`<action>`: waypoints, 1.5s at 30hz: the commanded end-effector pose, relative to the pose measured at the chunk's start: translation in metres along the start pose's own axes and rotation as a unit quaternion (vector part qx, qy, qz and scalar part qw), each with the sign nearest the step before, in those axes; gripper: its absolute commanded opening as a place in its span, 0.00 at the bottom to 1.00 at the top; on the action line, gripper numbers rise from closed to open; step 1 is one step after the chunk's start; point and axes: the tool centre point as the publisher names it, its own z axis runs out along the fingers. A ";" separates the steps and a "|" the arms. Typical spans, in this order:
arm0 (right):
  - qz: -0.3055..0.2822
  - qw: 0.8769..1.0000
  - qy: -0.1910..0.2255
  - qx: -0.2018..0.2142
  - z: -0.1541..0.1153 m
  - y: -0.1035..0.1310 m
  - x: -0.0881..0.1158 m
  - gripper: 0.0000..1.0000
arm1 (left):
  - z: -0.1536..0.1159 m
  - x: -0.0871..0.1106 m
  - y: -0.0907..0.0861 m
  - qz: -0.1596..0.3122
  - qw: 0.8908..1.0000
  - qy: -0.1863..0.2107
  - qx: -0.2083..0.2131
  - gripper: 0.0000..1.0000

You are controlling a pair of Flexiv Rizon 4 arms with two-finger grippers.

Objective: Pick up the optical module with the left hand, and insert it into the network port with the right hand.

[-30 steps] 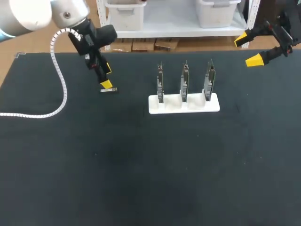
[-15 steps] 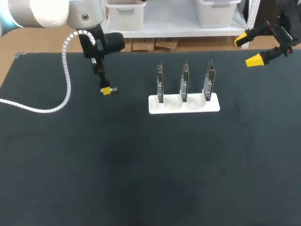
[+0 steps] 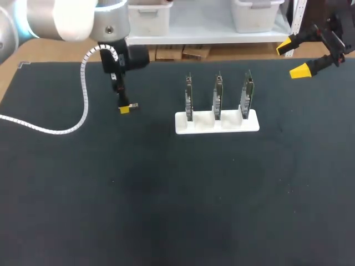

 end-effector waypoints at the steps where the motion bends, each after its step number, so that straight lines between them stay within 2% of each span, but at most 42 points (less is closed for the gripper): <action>1: 0.000 1.000 0.000 0.000 0.000 0.000 0.000 1.00 | 0.007 0.004 -0.002 -0.006 1.000 0.002 -0.009 1.00; 9: 0.000 1.000 0.000 0.000 0.000 0.000 0.000 1.00 | 0.018 0.009 0.001 -0.017 1.000 -0.003 -0.010 1.00; 14: 0.000 1.000 0.000 0.000 0.000 0.000 0.000 1.00 | 0.025 0.009 0.006 -0.007 1.000 -0.017 -0.018 1.00; 24: 0.000 1.000 0.000 0.000 0.000 0.000 0.000 1.00 | 0.027 0.005 0.025 0.018 1.000 0.011 -0.009 1.00; 30: 0.000 1.000 0.000 0.000 0.000 0.000 0.000 1.00 | 0.028 0.005 0.034 0.018 1.000 0.010 -0.010 1.00; 45: 0.000 1.000 0.000 0.000 0.000 0.000 0.000 1.00 | 0.033 -0.004 0.036 0.030 0.999 0.017 -0.008 1.00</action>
